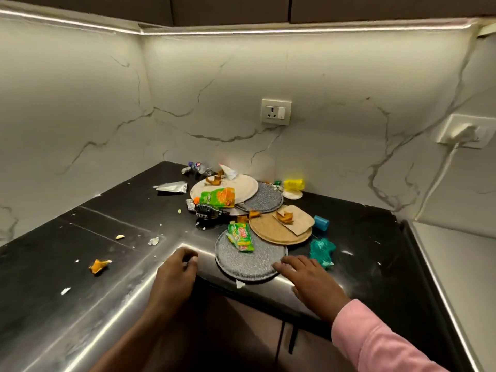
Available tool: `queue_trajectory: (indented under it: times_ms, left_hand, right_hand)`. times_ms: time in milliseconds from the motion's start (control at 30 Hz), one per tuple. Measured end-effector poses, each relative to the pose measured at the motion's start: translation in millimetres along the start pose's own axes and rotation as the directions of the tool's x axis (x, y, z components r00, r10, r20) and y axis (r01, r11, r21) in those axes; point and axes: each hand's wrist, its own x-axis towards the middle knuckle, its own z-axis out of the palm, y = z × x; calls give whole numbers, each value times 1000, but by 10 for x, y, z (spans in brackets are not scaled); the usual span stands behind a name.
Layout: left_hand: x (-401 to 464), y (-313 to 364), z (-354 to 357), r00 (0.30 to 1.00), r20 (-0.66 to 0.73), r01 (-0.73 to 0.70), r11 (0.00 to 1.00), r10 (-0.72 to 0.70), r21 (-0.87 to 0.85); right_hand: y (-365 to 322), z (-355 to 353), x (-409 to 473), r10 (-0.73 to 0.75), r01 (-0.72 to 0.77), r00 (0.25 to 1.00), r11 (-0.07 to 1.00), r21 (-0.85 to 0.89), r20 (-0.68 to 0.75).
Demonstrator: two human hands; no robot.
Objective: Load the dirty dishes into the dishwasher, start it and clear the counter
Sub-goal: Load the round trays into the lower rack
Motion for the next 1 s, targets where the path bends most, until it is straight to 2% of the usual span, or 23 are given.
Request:
queue_trajectory:
  times_ms: [33,133,267,333,433,533,600,667,733,800,867,933,1000]
  left_hand:
    - [105,0,28,1000,-5,15,1000,-15,8]
    - [538,-83,208,996,-21,93,995,-92,48]
    - [957,-118,525,982,-52,188,979,-184,79]
    - [1070,-84,587,983,-53,181,978,-176,103]
    - [1236,-106,678,982,-67,183,978,-177,103]
    - [1338,-160,730,979,-55,200,975,-195,95]
    - [1380,-171,729,978,-60,206,974,-201,89]
    - [1408,-162,715,984,-65,170,980,-164,106]
    - [1447,-145,682,992,-61,123,982,-115,142]
    - [1517,-136,640,997,-50,72,986,-65,149]
    - [1561,-99,610,1000,3,3,991,-3,132]
    - [1576,-5,609,991,64,-128,983,121,132]
    - [1592,152,596,973,68,-228,969,222,100]
  right_hand:
    - [92,57,109,-8,10,999,999,-50,34]
    - [401,317,568,-159,174,977,980,-99,142]
    - [859,597,1100,-403,459,854,881,-112,329]
    - [971,636,1286,-547,595,781,798,-93,300]
    - [1116,724,1379,-661,690,721,712,-127,209]
    - [1223,888,1365,-749,734,656,604,-311,92]
    - [1237,938,1349,-737,685,676,634,-359,-11]
    - [1220,905,1388,-689,613,707,710,-347,-160]
    - [1161,674,1523,-581,527,733,814,-244,-355]
    - [1143,311,1717,-394,424,753,903,-69,-527]
    - [1169,-25,1851,-242,343,774,937,67,-585]
    - [1204,-284,1873,-180,306,799,943,130,-574]
    - [1251,-502,1821,-145,304,805,933,191,-575]
